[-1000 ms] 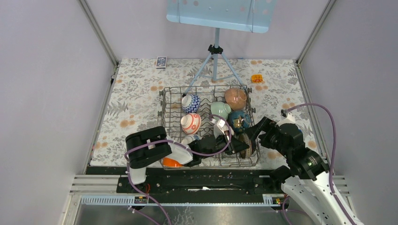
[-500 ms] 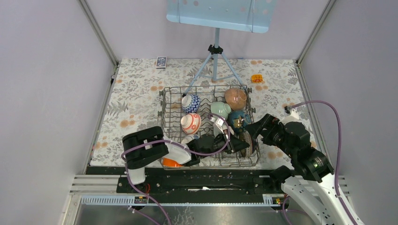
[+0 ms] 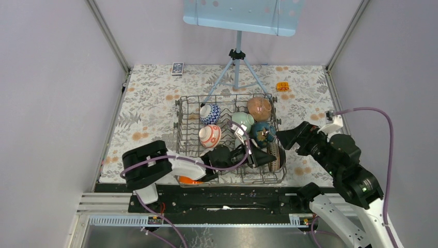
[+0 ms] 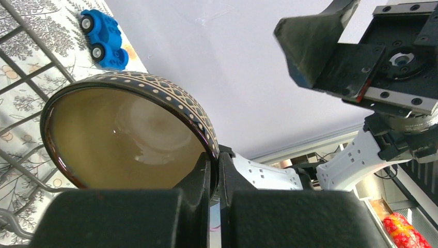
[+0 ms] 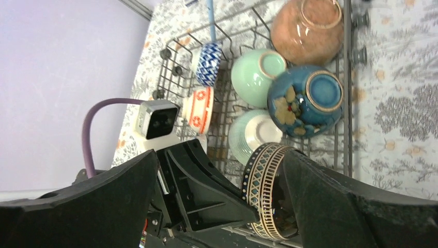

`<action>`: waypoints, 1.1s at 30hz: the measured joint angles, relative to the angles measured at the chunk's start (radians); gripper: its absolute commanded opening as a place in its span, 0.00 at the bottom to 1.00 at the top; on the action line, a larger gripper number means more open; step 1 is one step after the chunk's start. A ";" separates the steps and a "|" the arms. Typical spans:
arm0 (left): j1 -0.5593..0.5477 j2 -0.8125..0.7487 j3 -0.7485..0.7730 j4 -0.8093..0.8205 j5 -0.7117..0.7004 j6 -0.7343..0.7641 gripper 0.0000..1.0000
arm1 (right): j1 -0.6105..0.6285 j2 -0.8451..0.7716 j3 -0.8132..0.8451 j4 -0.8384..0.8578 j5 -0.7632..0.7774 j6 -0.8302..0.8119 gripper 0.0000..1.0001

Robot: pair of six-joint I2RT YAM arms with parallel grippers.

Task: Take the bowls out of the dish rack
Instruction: Pick up the bowl from the dish rack, then place the bowl at the center of the board.

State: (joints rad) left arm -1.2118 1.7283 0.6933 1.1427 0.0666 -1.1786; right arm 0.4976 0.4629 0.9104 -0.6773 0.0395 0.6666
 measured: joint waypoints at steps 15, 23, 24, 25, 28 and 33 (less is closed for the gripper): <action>0.000 -0.425 0.049 -0.530 -0.058 0.259 0.00 | 0.000 0.066 0.185 0.000 0.053 -0.061 1.00; 0.003 -0.664 0.280 -1.059 -0.191 0.551 0.00 | 0.000 0.105 0.226 0.044 0.010 -0.063 1.00; 0.003 -0.675 0.314 -1.111 -0.199 0.581 0.00 | 0.000 0.126 0.244 0.042 -0.008 -0.068 1.00; 0.003 -0.685 0.355 -1.171 -0.205 0.618 0.00 | 0.000 0.149 0.262 0.041 -0.023 -0.072 1.00; 0.003 -0.690 0.486 -1.366 -0.201 0.734 0.00 | 0.000 0.238 0.327 0.031 -0.057 -0.083 1.00; -0.032 -0.642 0.682 -1.656 -0.208 0.906 0.00 | 0.000 0.386 0.449 -0.019 -0.101 -0.102 1.00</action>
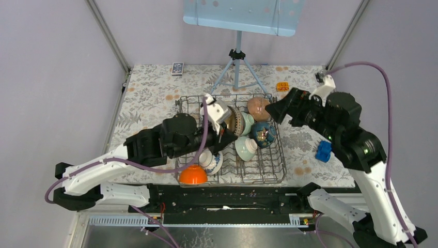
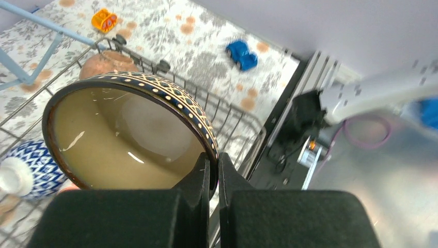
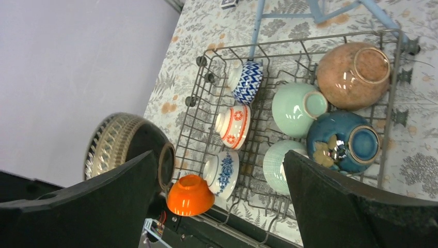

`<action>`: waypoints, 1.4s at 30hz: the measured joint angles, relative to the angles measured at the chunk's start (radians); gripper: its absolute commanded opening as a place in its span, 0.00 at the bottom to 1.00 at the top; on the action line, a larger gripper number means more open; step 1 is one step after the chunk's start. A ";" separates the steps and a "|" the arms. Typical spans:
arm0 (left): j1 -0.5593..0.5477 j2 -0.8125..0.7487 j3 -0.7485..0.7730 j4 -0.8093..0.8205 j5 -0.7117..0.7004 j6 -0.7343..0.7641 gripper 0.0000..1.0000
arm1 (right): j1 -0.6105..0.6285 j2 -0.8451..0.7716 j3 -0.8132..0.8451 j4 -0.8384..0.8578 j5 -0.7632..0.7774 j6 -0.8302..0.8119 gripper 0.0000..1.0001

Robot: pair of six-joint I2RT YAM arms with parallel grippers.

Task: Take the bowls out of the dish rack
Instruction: Place the bowl at the center of the board.

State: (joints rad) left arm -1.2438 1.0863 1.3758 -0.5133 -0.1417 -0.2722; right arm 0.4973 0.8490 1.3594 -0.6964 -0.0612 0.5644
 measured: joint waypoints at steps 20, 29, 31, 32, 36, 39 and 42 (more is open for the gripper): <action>-0.350 0.071 -0.025 -0.418 -0.196 0.613 0.00 | 0.166 0.338 0.369 -0.290 -0.041 -0.225 0.96; -0.426 0.135 -0.076 -0.488 -0.209 0.782 0.00 | 0.314 0.350 0.244 -0.314 -0.014 -0.254 0.89; -0.449 0.154 -0.100 -0.504 -0.211 0.806 0.00 | 0.345 0.341 0.217 -0.324 -0.006 -0.254 0.87; -0.456 0.161 -0.107 -0.511 -0.210 0.811 0.00 | 0.367 0.337 0.206 -0.334 0.002 -0.254 0.84; -0.479 0.188 -0.128 -0.554 -0.195 0.838 0.00 | 0.451 0.333 0.193 -0.380 0.045 -0.252 0.74; -0.485 0.192 -0.129 -0.563 -0.185 0.848 0.00 | 0.529 0.335 0.192 -0.407 0.082 -0.242 0.65; -0.495 0.192 -0.129 -0.563 -0.186 0.851 0.00 | 0.634 0.354 0.192 -0.437 0.132 -0.220 0.65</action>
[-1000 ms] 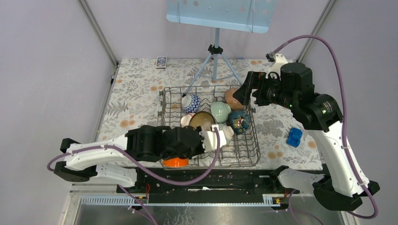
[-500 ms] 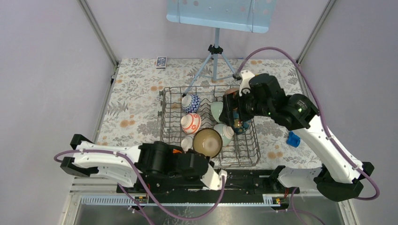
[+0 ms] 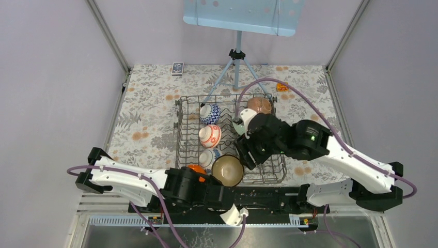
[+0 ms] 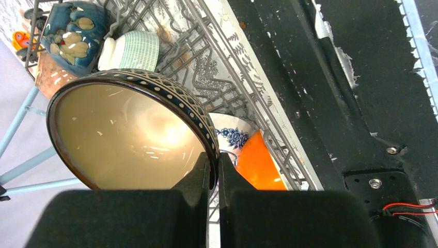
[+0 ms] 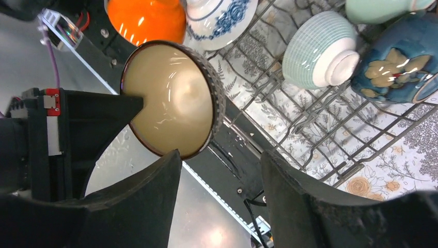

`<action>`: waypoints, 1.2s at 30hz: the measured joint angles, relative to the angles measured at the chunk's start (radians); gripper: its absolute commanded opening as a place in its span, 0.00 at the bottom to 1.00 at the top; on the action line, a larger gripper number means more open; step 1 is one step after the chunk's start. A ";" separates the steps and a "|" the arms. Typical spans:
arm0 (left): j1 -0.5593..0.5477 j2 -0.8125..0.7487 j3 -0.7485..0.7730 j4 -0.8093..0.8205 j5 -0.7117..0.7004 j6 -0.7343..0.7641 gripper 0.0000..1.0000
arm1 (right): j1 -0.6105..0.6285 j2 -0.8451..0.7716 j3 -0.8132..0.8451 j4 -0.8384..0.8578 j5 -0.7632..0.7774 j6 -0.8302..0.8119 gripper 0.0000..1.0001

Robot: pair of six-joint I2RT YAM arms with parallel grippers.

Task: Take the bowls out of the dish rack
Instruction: Place the bowl at the center of the board.

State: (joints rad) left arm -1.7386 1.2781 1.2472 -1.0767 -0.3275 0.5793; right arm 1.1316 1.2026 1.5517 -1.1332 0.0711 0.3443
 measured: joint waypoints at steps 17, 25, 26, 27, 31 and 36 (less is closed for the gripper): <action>-0.060 -0.008 0.000 0.000 0.005 -0.024 0.00 | 0.165 0.124 -0.032 0.002 0.129 0.072 0.54; -0.061 -0.037 -0.005 0.001 0.005 -0.039 0.00 | 0.192 0.145 -0.048 0.002 0.130 0.084 0.47; -0.062 -0.037 -0.006 0.002 0.005 -0.040 0.00 | 0.193 0.148 -0.051 0.002 0.131 0.086 0.46; -0.063 -0.039 -0.007 0.002 0.005 -0.041 0.00 | 0.196 0.151 -0.054 0.002 0.133 0.088 0.45; -0.064 -0.040 -0.013 0.002 0.005 -0.049 0.00 | 0.200 0.157 -0.060 0.004 0.149 0.094 0.42; -0.066 -0.042 -0.015 0.007 0.005 -0.055 0.00 | 0.204 0.167 -0.060 0.015 0.154 0.098 0.39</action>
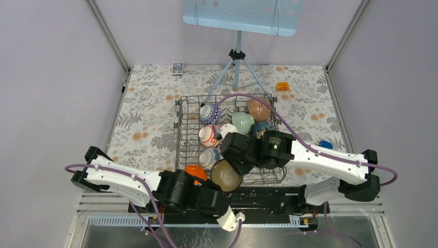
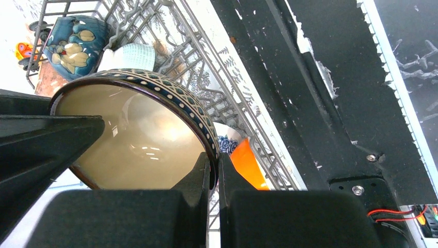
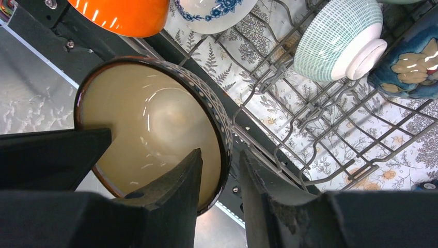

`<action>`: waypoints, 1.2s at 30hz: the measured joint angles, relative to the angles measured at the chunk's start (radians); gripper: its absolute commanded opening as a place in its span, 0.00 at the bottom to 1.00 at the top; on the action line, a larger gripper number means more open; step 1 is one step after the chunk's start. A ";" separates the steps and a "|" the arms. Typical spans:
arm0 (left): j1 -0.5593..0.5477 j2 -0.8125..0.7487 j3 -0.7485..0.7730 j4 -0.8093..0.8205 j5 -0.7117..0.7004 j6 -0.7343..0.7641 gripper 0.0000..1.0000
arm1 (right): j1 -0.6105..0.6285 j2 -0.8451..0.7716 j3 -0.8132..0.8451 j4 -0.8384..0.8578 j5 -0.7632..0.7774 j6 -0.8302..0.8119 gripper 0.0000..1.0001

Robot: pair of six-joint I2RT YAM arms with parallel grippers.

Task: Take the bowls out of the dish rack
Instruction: Place the bowl at the center of the board.

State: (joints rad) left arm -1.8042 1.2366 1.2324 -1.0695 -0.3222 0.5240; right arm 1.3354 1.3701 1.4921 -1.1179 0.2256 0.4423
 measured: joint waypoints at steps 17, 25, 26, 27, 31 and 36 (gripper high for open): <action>-0.003 -0.031 -0.057 0.051 -0.001 -0.029 0.10 | 0.006 0.048 0.000 0.010 0.052 0.032 0.00; -0.008 -0.097 -0.076 0.160 -0.148 -0.043 0.99 | 0.007 0.048 0.006 0.000 0.083 0.042 0.00; -0.007 -0.111 -0.076 0.189 -0.180 -0.059 0.99 | 0.008 0.048 0.013 -0.002 0.093 0.043 0.00; -0.007 -0.121 -0.076 0.212 -0.198 -0.064 0.99 | 0.008 0.048 0.024 -0.006 0.107 0.043 0.00; -0.007 -0.156 -0.059 0.279 -0.274 -0.090 0.99 | 0.008 0.048 0.105 -0.042 0.178 0.044 0.00; -0.007 -0.192 -0.008 0.411 -0.394 -0.164 0.99 | -0.022 0.034 0.239 -0.082 0.301 0.029 0.00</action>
State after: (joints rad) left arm -1.8111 1.0451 1.2247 -0.6582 -0.7162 0.3603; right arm 1.3132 1.4044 1.7309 -1.1995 0.5262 0.4713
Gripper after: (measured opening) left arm 0.987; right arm 0.041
